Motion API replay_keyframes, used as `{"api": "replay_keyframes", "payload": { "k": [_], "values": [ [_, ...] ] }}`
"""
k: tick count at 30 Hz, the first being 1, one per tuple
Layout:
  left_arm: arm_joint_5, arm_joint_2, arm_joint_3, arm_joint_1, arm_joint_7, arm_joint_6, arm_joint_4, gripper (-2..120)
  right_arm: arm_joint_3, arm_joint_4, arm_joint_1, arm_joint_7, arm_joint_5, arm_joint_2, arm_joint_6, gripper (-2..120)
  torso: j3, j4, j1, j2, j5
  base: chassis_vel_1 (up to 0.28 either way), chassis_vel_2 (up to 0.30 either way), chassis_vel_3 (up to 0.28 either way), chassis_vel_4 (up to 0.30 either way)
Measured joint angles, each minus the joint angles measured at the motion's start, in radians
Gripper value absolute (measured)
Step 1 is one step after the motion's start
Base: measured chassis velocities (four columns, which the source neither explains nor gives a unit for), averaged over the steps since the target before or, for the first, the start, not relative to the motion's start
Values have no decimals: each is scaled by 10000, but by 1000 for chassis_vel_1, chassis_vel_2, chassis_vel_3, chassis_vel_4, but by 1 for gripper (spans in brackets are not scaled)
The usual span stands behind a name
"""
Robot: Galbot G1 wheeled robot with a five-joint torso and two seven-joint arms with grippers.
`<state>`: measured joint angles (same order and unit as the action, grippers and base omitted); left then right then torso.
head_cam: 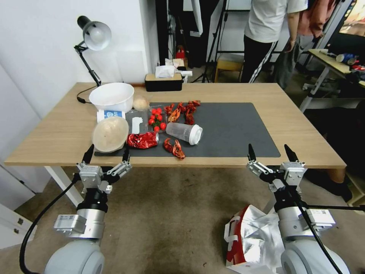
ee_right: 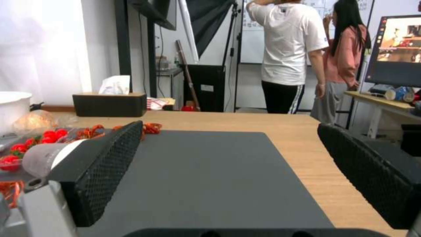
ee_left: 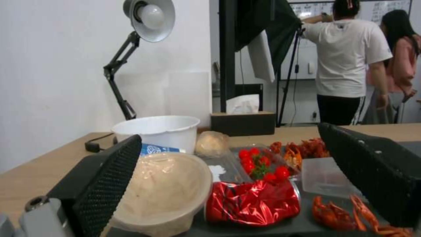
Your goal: Pick up the food delivery bag from the floor and place it on the table.
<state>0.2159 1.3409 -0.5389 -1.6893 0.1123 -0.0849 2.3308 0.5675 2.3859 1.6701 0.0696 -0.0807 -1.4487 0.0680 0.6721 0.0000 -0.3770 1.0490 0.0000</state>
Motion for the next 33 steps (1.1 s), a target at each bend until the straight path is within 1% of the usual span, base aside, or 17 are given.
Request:
{"api": "replay_keyframes", "payload": {
  "k": [2,4,9,11,18,20,22,24,25,33],
  "values": [
    [1,3,22,6,-16,0,-6,100,7,0,-4,-2,-9,5,0,100,-26,1,19,-44,0,0,0,0,0],
    [13,6,92,18,-49,4,-11,100,31,0,-23,-2,-35,17,-1,100,-125,0,90,-216,0,0,0,0,0],
    [26,-5,105,33,-93,14,-21,100,36,-9,-63,-1,-50,17,-1,100,-232,0,170,-405,0,0,0,0,0],
    [35,-24,91,36,-112,15,-31,100,36,-16,-113,0,-58,-4,4,100,-317,0,239,-556,0,0,0,0,0],
    [45,-32,91,35,-121,12,-31,100,32,-17,-116,0,-59,-39,9,100,-473,0,367,-839,0,0,0,0,0],
    [55,-17,103,24,-121,10,-31,100,17,-5,-56,-2,-59,-67,4,100,-572,0,447,-1018,-1,0,0,0,0],
    [57,-16,104,18,-121,10,-31,100,13,-4,-45,-2,-58,-70,3,100,-592,0,463,-1054,-1,0,0,0,0],
    [73,-16,111,-5,-116,9,-23,100,7,8,-17,-7,-29,-80,9,100,-687,0,527,-1213,0,0,0,0,0],
    [73,-16,111,-5,-116,9,-23,100,7,8,-17,-7,-29,-80,9,100,-687,0,527,-1213,0,0,0,0,0],
    [45,-10,124,-46,-65,13,40,100,-5,76,40,-25,10,-91,33,100,-919,0,702,-1622,0,0,0,0,0]
  ]
}}
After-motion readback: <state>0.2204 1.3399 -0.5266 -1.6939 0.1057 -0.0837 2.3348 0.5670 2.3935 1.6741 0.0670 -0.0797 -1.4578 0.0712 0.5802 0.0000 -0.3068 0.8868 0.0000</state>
